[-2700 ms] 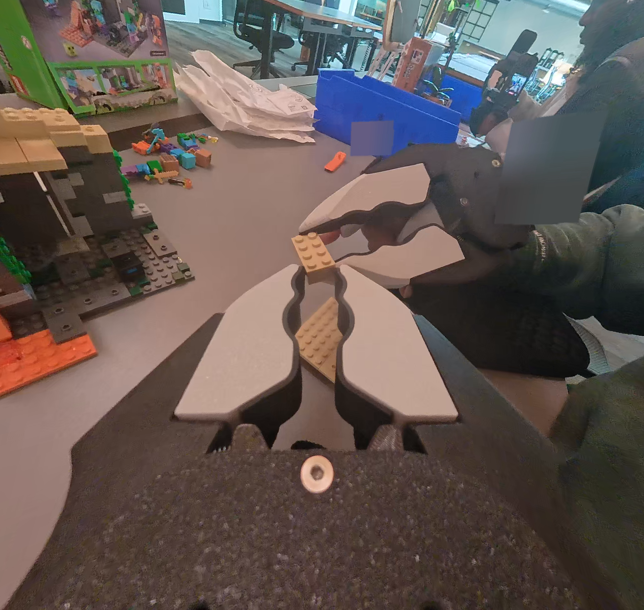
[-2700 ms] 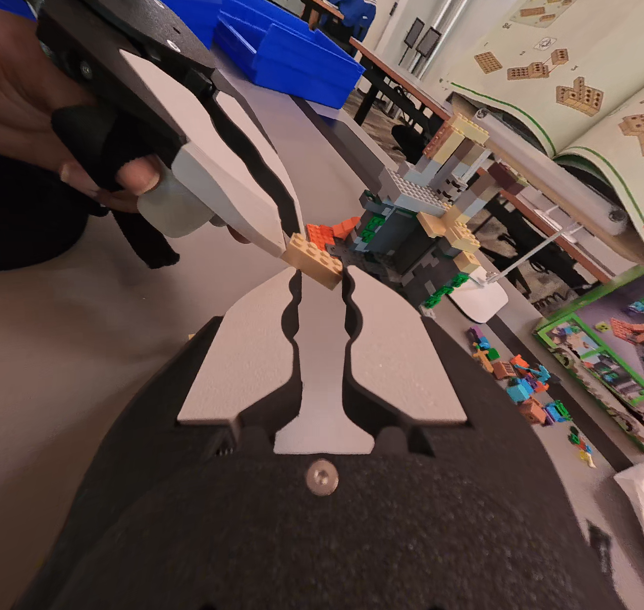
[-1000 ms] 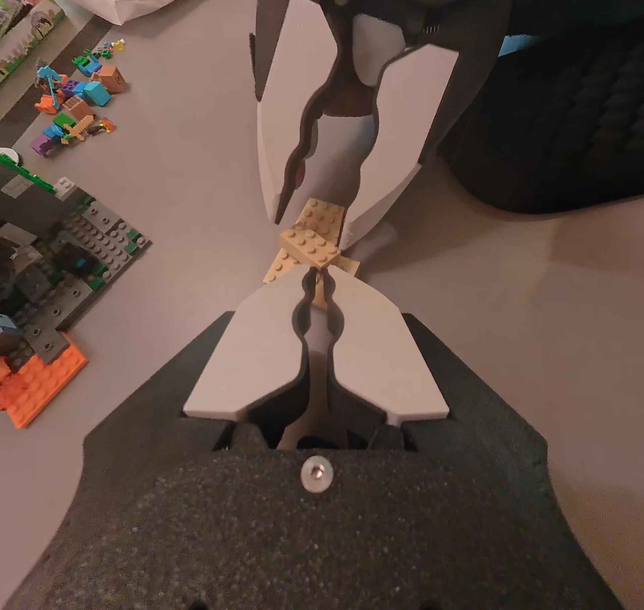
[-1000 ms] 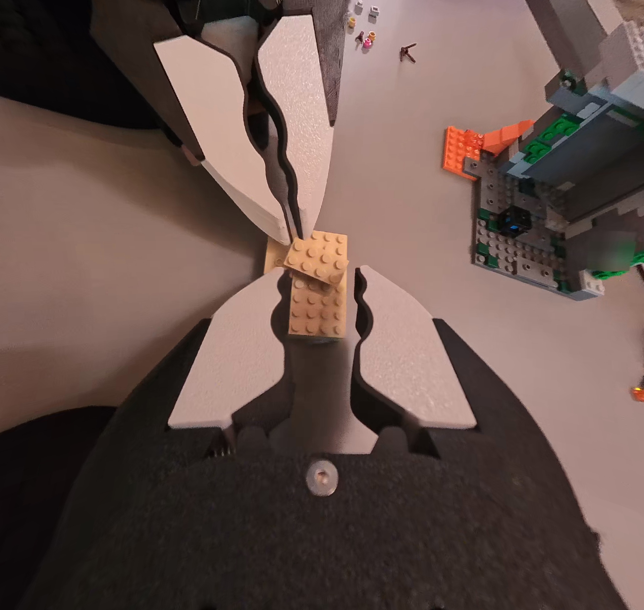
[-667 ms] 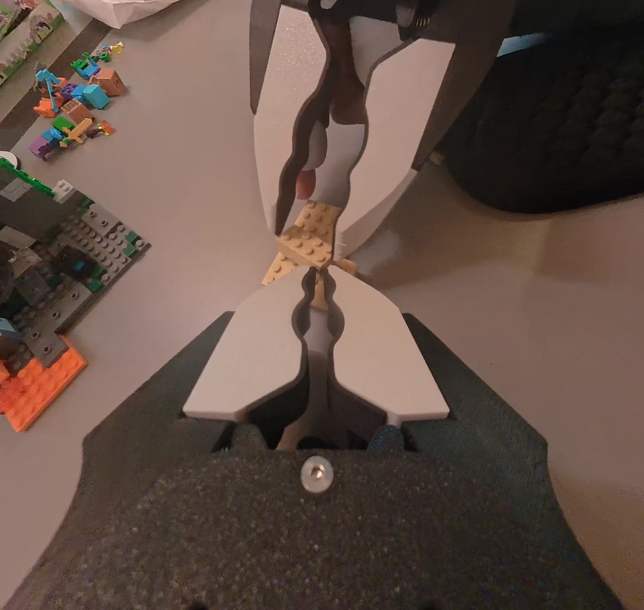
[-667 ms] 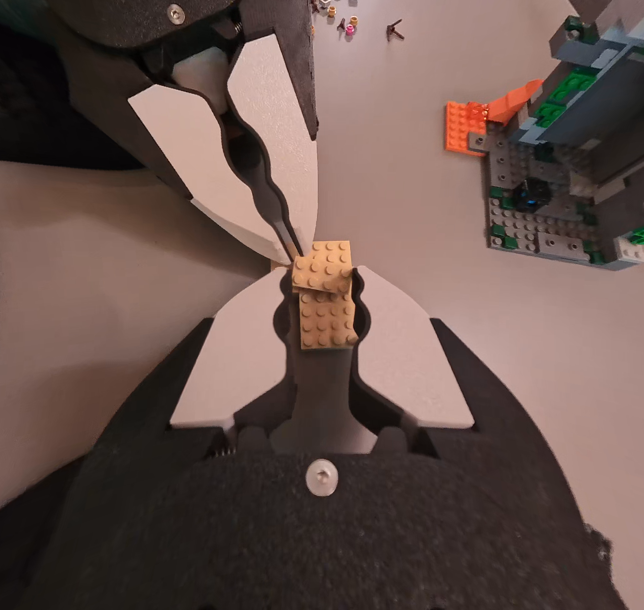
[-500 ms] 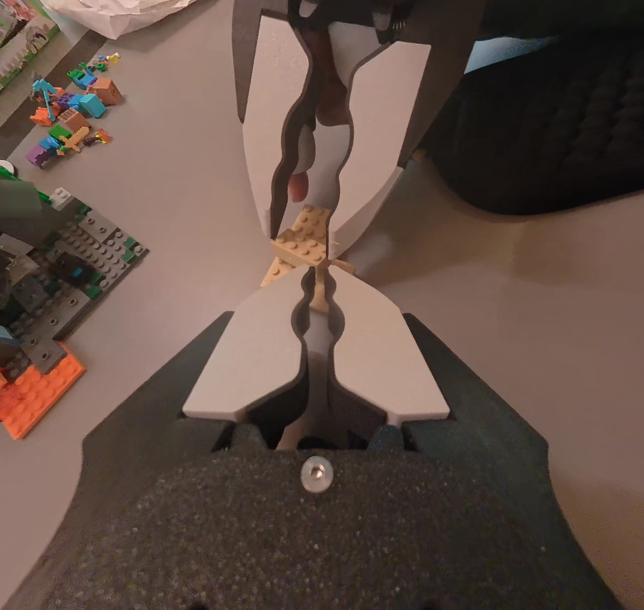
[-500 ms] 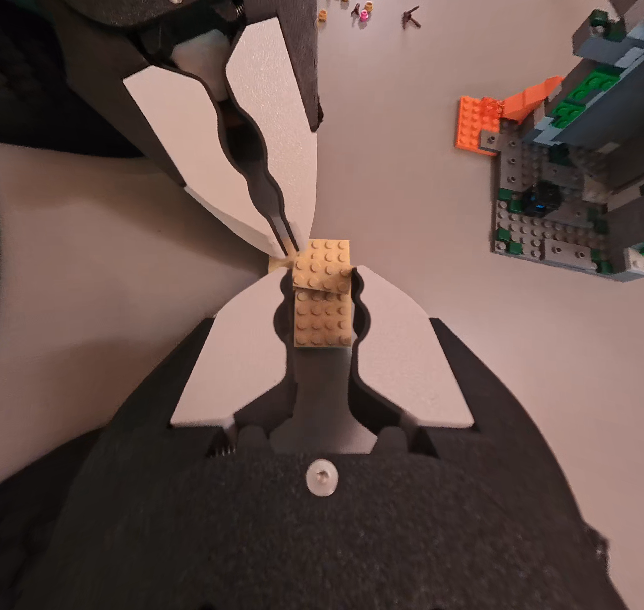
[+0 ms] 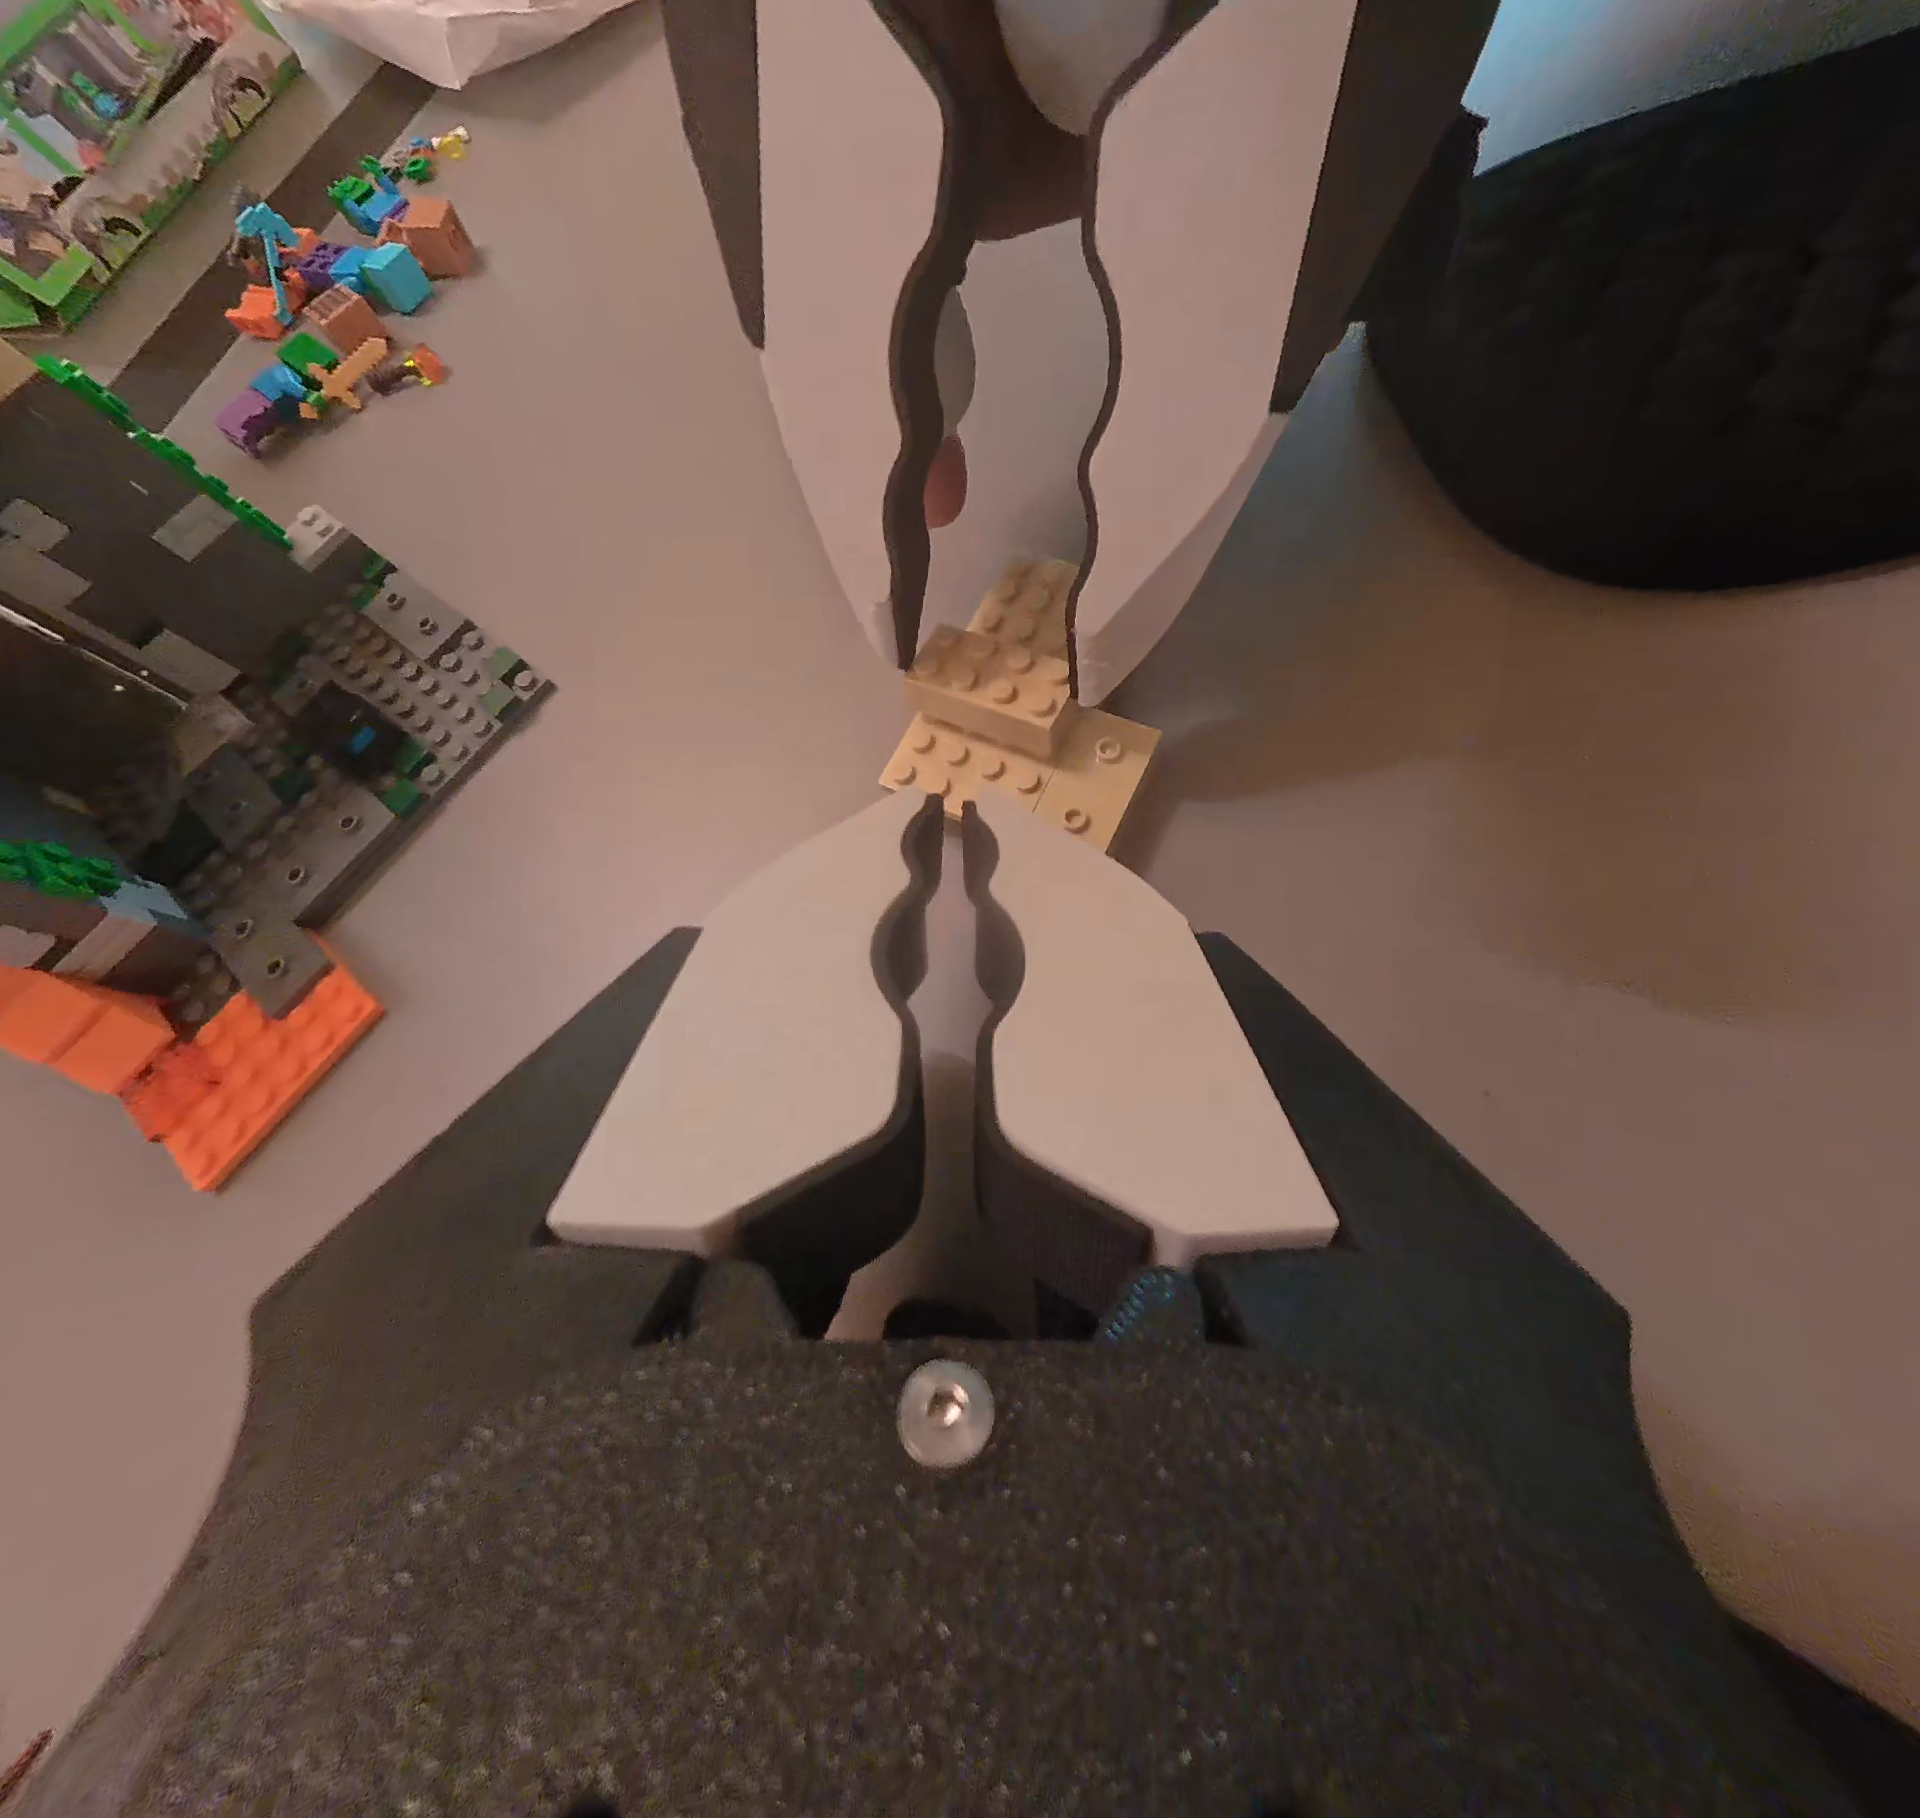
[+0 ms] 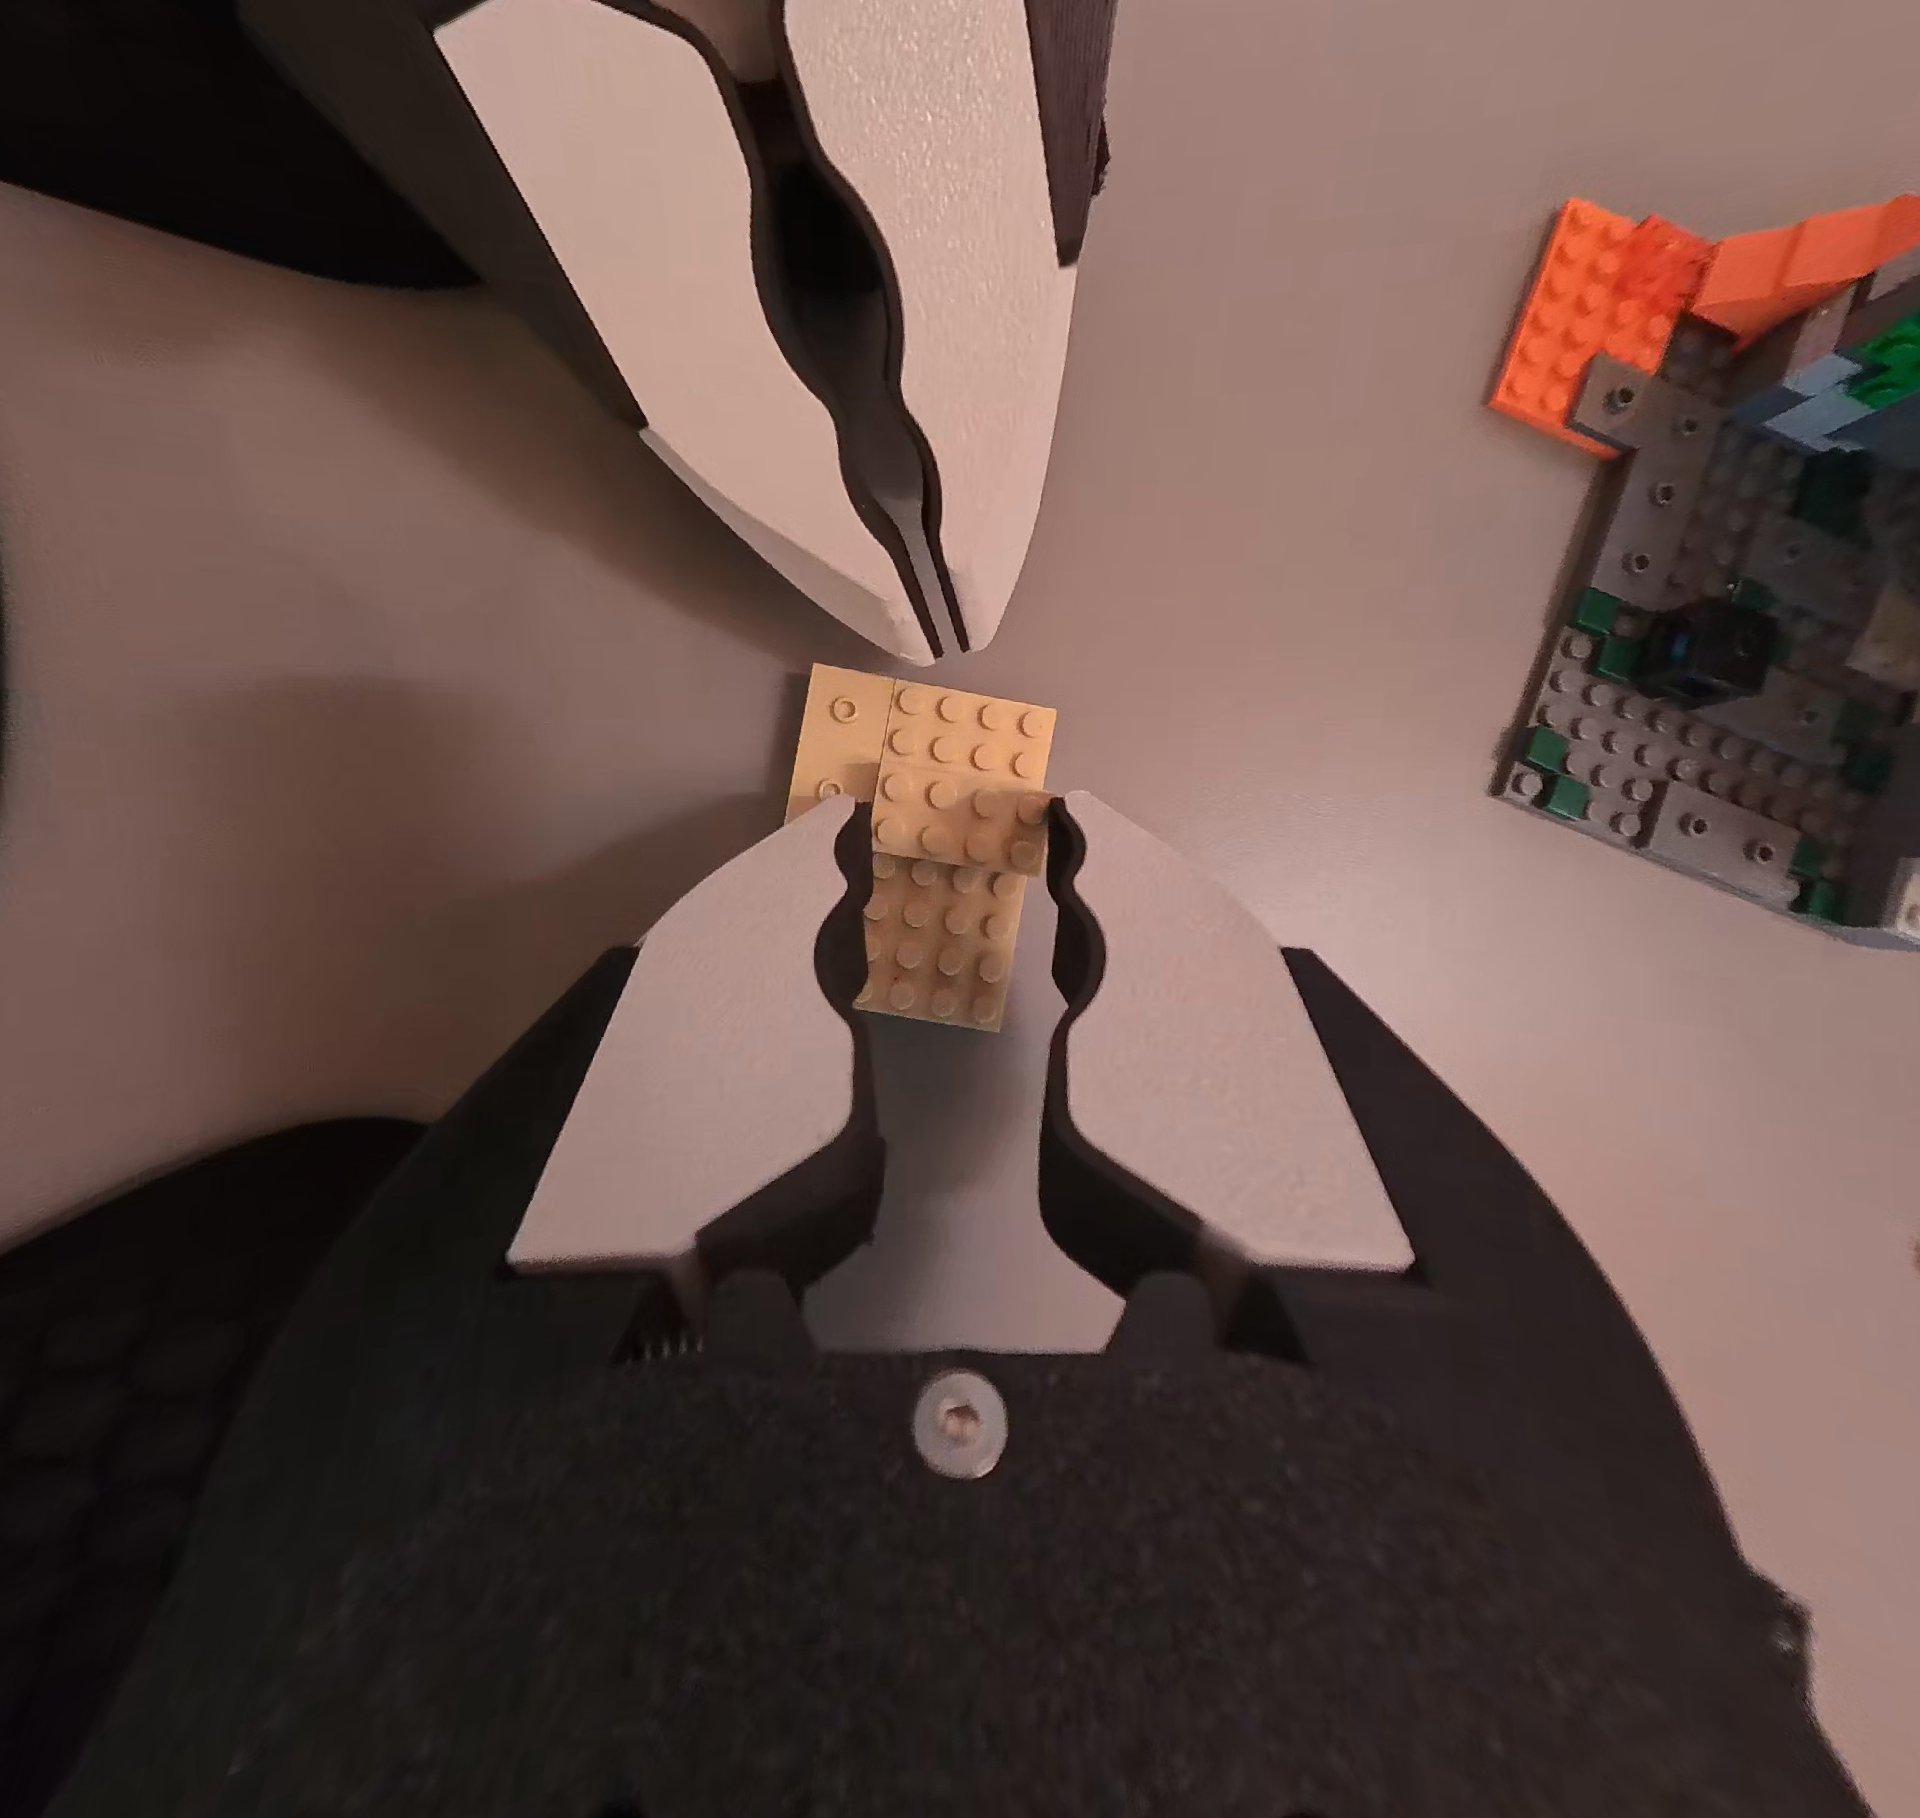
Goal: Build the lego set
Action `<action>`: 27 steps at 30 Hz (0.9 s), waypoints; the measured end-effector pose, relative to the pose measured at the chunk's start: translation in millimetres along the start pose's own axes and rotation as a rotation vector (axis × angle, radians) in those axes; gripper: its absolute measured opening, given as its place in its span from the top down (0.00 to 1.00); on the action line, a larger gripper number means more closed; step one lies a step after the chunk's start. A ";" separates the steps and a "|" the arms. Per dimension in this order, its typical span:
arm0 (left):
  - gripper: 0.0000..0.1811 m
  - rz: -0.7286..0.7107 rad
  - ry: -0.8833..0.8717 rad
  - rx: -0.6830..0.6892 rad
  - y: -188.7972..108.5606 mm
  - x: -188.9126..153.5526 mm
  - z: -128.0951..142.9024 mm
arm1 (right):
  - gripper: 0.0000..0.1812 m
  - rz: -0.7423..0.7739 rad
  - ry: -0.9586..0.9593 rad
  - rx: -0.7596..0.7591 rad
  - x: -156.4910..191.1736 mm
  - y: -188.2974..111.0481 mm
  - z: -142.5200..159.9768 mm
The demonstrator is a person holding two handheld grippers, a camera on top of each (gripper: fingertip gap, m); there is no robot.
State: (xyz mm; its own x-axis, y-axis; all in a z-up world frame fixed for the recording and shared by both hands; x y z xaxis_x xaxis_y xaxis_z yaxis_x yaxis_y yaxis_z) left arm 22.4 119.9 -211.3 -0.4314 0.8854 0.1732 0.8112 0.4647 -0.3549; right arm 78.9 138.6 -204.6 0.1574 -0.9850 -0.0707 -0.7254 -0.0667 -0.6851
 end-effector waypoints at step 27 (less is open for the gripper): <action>0.99 0.002 0.011 0.009 1.3 -1.1 2.3 | 0.82 -0.034 0.155 -0.068 -5.0 -3.7 -3.0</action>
State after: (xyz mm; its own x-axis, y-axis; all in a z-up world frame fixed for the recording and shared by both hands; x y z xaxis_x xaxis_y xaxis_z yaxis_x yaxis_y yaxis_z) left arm 23.0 119.6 -214.0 -0.4248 0.8866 0.1828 0.8085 0.4624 -0.3639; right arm 78.9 143.3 -199.5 0.0812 -0.9944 0.0676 -0.7660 -0.1056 -0.6341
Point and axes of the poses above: each gripper's, where its closed fingertips meet, y out along the fingers, z out of its underside, x = y × z across the jaws, the point moved 3 cm from there along -y, back along the fingers, and after that the axes turned 13 degrees about -x, right-handed, at the moved point
